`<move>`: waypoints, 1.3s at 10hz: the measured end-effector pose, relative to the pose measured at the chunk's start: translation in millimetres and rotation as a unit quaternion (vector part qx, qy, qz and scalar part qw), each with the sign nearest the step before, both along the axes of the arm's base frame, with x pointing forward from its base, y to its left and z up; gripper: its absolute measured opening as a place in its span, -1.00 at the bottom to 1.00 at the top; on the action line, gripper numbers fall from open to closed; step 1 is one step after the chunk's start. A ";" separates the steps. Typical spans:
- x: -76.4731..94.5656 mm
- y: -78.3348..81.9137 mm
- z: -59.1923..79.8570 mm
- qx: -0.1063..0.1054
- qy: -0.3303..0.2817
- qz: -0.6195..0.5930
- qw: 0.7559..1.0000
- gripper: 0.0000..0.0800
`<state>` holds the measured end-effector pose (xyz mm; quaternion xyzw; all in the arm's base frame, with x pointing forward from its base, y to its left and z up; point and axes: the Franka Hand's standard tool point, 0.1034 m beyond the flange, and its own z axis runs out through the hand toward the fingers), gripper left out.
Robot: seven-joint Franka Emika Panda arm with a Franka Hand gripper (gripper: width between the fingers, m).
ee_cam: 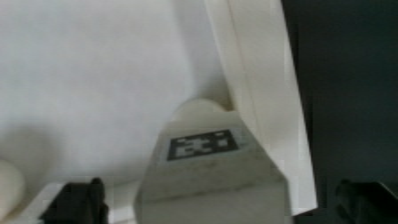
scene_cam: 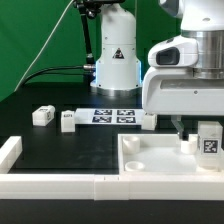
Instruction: Assemble one leg
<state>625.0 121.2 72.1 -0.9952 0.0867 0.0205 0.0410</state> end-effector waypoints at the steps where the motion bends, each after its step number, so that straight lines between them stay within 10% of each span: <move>1: 0.1 -0.4 0.0 0.000 0.000 0.002 1.000 0.62; 4: 0.1 -0.5 0.0 0.000 0.000 0.001 1.000 0.33; 6: 0.2 -0.7 0.0 0.000 0.000 0.001 1.000 -0.28; 13: 0.3 0.1 0.5 -0.003 0.034 -0.343 0.939 -0.27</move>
Offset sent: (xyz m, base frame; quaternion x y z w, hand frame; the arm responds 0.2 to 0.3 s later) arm 0.0000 0.0000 0.0000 0.0000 0.0000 0.0000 1.0000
